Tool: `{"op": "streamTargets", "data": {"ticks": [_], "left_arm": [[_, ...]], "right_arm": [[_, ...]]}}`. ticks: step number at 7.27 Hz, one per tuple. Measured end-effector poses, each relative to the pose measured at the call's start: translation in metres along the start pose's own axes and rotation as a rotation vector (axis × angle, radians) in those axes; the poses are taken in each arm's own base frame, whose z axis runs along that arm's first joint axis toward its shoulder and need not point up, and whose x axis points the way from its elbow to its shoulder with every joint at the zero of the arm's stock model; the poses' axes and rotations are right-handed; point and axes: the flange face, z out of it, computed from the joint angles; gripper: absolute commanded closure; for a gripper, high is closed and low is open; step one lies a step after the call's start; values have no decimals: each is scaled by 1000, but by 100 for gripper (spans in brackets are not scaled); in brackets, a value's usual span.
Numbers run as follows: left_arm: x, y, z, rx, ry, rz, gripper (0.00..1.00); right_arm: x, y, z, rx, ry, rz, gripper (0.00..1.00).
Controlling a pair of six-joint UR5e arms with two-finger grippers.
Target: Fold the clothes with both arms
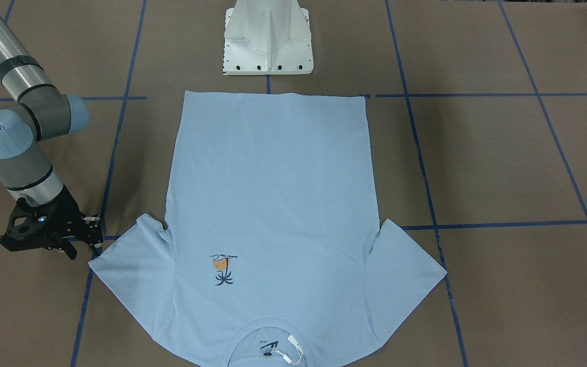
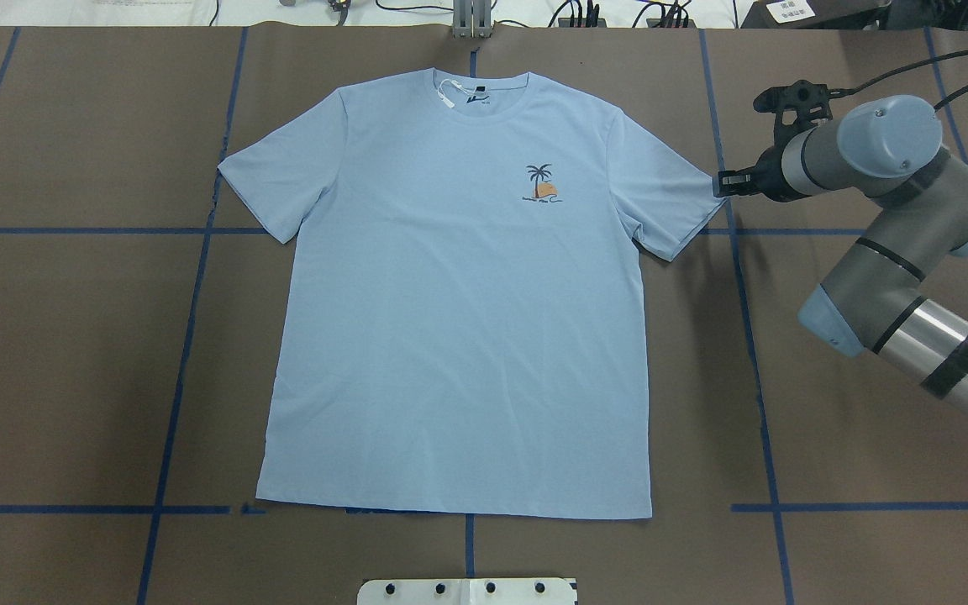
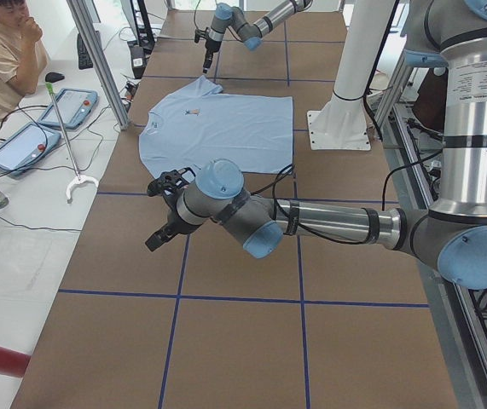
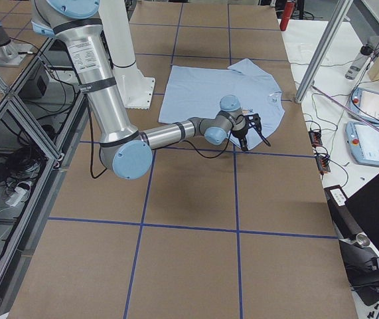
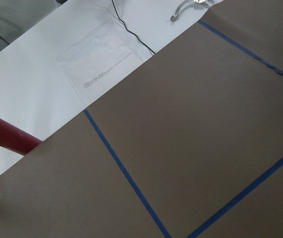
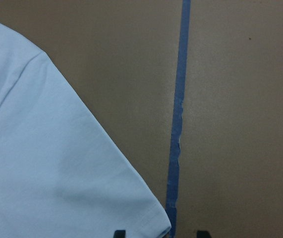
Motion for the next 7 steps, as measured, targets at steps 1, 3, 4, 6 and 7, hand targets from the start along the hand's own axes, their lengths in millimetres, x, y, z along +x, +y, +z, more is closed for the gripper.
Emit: {"op": "streamTargets", "data": {"ticks": [1,3,4,6,7], "left_arm": [[0,0,0,1,0,0,0],[1,0,0,1,3,2,0],[1,-1,0,2,10,3,0],[2,0,0,3,21,3,0],[2,0,0,3,22,3,0]], "right_arm": [[1,3,6,-7,9,-1,49],[3,5,12,-13,19,-2,51],[2,4,13,-10,23,-3,52],[-5,-4,18,-5,25,-4,57],[-7,-6,20,-4,27,-3,65]]}}
